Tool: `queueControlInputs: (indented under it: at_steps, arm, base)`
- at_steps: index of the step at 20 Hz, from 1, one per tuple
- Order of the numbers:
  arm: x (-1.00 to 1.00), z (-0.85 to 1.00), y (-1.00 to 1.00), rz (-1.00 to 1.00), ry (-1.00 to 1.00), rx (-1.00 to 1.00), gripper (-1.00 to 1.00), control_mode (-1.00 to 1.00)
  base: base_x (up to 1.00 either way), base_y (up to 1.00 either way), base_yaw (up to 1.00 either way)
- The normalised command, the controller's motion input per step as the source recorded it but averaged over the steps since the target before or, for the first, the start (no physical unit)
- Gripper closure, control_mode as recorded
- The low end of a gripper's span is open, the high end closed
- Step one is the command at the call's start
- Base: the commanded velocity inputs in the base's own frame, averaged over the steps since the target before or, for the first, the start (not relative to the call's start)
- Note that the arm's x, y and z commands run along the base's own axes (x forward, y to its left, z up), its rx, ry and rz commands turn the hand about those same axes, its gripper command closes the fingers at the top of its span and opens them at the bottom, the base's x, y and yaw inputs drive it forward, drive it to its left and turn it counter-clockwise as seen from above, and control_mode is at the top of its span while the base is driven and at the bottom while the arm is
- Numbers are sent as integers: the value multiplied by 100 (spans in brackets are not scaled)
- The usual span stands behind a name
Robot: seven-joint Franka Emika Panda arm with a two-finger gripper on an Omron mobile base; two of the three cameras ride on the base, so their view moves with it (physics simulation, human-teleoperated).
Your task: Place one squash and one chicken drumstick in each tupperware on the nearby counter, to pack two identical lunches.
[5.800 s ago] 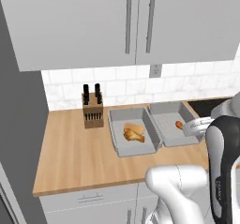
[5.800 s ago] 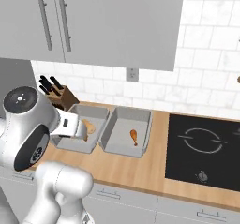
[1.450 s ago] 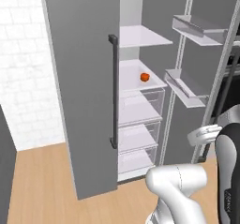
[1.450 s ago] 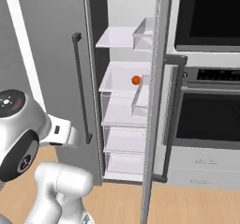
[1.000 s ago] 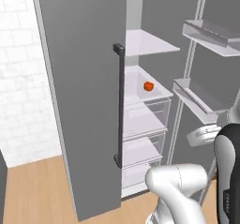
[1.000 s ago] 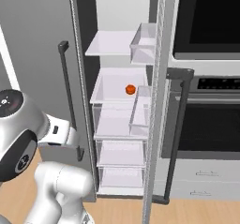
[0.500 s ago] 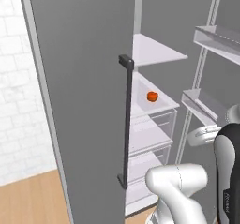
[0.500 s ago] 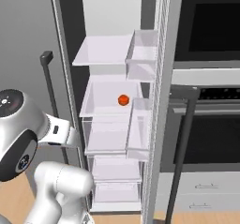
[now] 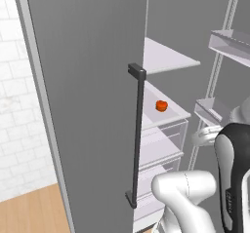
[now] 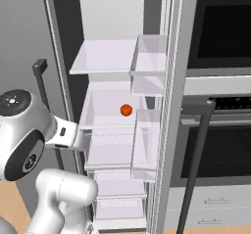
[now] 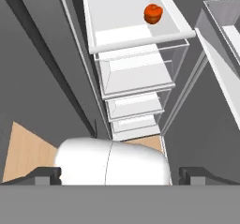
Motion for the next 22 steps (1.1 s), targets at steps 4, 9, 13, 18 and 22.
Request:
queueControlInputs:
  at_steps: [4,9,13,18,22]
  arm:
    - [65,-21,-16,-6,0,0,-100,-100]
    - [79,-30,-4,-1,0,0,-100,-100]
    - [83,-33,0,0,0,0,-100,-100]
    - [66,-38,-4,0,-5,0,-100,-100]
    - [51,-47,-12,0,-14,0,-100,-100]
  base:
    - [0,0,0]
    - [0,0,0]
    - [0,0,0]
    - [0,0,0]
    - [0,0,0]
